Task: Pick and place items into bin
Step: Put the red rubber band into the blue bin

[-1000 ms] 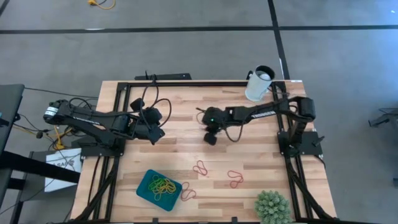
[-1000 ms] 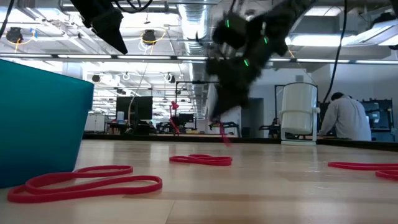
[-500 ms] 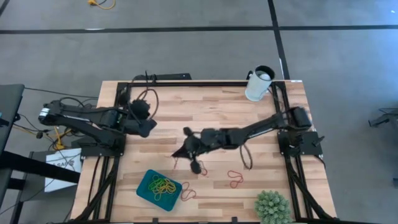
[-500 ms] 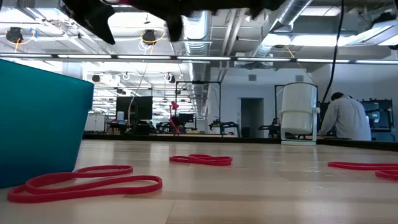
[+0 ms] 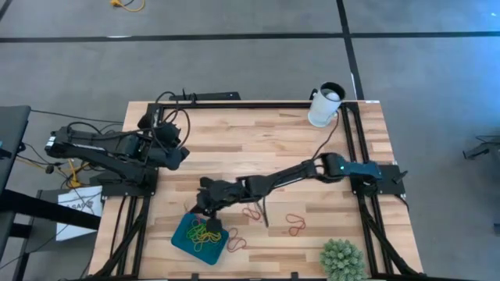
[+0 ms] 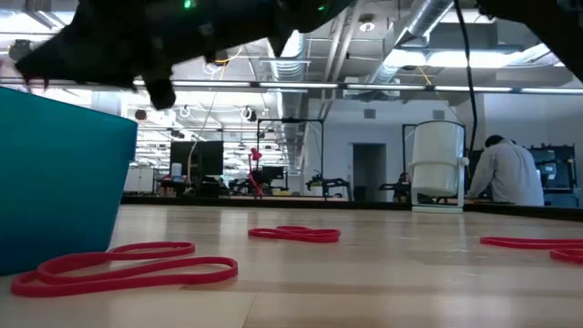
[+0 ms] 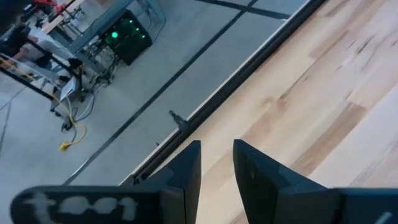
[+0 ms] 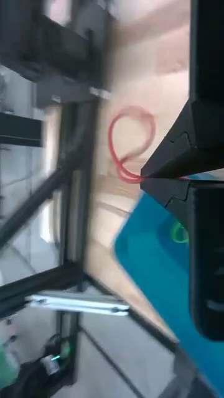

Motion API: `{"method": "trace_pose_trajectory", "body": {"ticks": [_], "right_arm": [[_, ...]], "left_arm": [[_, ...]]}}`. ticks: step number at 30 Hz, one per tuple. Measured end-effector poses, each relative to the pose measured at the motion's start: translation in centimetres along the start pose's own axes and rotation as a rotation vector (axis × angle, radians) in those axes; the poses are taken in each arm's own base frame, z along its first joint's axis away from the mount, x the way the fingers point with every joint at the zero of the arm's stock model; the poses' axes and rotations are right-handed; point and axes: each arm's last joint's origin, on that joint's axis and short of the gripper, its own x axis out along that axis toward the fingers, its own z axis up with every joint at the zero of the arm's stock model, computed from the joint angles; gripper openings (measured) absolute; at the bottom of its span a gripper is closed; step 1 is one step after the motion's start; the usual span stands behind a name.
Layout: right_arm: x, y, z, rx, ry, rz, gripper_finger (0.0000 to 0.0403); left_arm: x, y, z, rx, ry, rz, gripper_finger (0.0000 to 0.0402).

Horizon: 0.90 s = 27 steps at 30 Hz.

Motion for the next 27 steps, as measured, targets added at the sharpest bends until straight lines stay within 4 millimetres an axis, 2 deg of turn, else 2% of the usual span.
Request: {"method": "trace_pose_trajectory", "body": {"ticks": [10, 20, 27], "right_arm": [[2.6, 0.5, -0.7, 0.006, 0.093, 0.012, 0.0007], [2.6, 1.3, -0.5, 0.0, 0.091, 0.027, 0.0057], [2.5, 1.3, -1.0, 0.005, 0.151, 0.026, 0.0096]], "left_arm": [[0.0, 0.2, -0.3, -0.008, 0.02, 0.018, 0.0085], [0.0, 0.2, -0.3, -0.009, 0.02, 0.018, 0.0085], [0.0, 0.2, -0.3, -0.008, 0.02, 0.018, 0.0085]]}}
